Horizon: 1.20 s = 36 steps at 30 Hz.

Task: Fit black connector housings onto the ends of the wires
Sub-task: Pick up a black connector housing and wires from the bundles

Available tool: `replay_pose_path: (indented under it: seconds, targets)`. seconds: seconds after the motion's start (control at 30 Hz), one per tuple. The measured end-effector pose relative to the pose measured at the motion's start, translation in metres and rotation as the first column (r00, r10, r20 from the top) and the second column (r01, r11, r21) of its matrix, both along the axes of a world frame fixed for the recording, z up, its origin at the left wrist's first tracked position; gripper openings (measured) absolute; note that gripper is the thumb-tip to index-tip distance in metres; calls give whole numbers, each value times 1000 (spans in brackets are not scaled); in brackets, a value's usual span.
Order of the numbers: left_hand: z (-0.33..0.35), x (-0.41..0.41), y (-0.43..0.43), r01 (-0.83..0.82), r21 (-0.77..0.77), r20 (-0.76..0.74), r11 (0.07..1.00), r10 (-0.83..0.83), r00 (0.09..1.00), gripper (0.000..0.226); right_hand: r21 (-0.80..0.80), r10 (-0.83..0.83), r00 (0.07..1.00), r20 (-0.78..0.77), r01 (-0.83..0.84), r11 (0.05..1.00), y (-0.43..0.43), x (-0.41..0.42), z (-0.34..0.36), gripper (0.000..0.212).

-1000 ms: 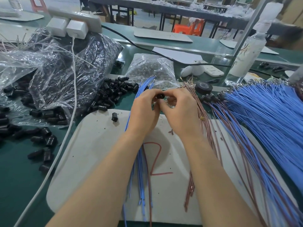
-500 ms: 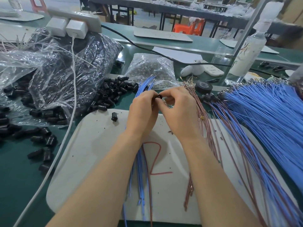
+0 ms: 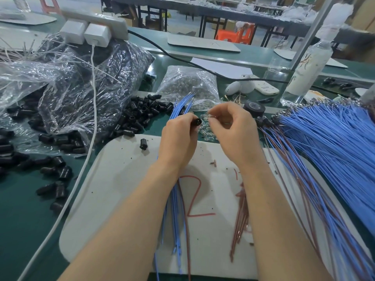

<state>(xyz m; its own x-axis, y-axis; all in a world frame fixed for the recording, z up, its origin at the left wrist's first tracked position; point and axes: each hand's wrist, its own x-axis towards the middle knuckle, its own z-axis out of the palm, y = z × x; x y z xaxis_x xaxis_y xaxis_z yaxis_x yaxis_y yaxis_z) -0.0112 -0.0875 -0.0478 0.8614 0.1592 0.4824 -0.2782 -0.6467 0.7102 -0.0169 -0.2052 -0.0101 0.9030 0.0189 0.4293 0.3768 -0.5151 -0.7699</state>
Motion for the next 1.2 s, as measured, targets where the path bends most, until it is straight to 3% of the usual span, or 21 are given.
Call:
replay_pose_path:
  seconds: [0.23, 0.7, 0.83, 1.03, 1.2]
  targets:
    - [2, -1, -2, -7, 27, -17, 1000, 8, 1000, 13, -41, 70, 997, -24, -71, 997, -1, -4, 4, 14]
    - [0, 1, -2, -31, 141, -47, 990, 38, 998, 15, -187, -37, 992, 119, 59, 981, 1, -2, -2, 10]
    - [1, -2, 0, 167, 59, -56, 984, -164, 985, 18, -184, -53, 994, 90, 69, 980, -9, 3, -5, 10]
    - [3, -1, 5, 245, 90, -31, 965, -243, 970, 16, -55, 44, 992, -121, -51, 997, -30, 10, -7, 19]
    - [3, -2, 5, 277, 62, -56, 959, -274, 960, 15, 104, 132, 972, -194, -113, 988, -35, 11, -10, 20]
